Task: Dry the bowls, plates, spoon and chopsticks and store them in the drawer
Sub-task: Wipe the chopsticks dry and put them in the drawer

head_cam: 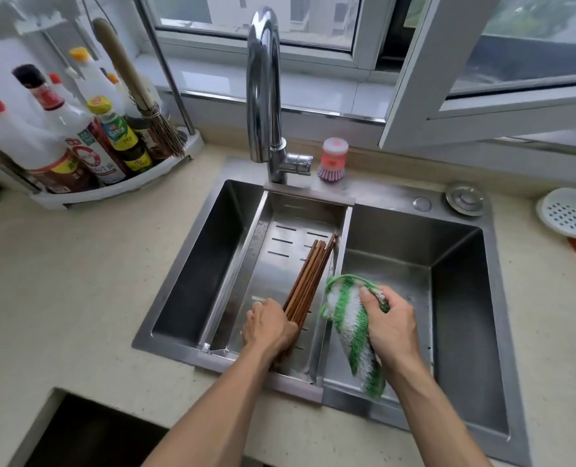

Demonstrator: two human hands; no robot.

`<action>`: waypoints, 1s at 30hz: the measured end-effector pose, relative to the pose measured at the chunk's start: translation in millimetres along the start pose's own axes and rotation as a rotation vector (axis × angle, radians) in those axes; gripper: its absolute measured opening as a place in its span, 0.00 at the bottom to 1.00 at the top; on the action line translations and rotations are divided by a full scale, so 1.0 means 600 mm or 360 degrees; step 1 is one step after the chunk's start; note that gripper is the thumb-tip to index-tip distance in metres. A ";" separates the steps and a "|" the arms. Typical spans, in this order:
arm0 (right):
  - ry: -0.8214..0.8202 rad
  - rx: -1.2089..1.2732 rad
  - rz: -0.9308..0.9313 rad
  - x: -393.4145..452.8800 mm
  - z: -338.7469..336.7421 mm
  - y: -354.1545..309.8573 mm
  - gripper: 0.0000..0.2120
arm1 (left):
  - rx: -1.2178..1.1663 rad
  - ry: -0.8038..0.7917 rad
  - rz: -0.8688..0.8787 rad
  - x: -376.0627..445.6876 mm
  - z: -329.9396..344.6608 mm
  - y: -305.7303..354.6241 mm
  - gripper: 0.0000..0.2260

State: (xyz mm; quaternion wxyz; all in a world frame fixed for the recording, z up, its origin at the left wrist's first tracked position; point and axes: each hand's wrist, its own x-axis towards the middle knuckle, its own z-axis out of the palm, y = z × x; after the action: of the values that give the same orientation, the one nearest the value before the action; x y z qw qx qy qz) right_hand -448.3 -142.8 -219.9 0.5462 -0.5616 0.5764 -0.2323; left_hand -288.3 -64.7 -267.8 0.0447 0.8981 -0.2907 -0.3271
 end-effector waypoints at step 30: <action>-0.0223 0.0062 -0.0091 0.041 -0.050 0.006 0.09 | -0.0092 0.0148 0.0035 -0.018 0.017 0.011 0.13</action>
State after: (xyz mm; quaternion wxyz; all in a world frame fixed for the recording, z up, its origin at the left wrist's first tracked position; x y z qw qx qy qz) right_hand -470.7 -174.6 -223.4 0.5891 -0.5820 0.5160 -0.2191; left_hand -304.9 -63.1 -267.9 0.0877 0.9073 -0.2886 -0.2928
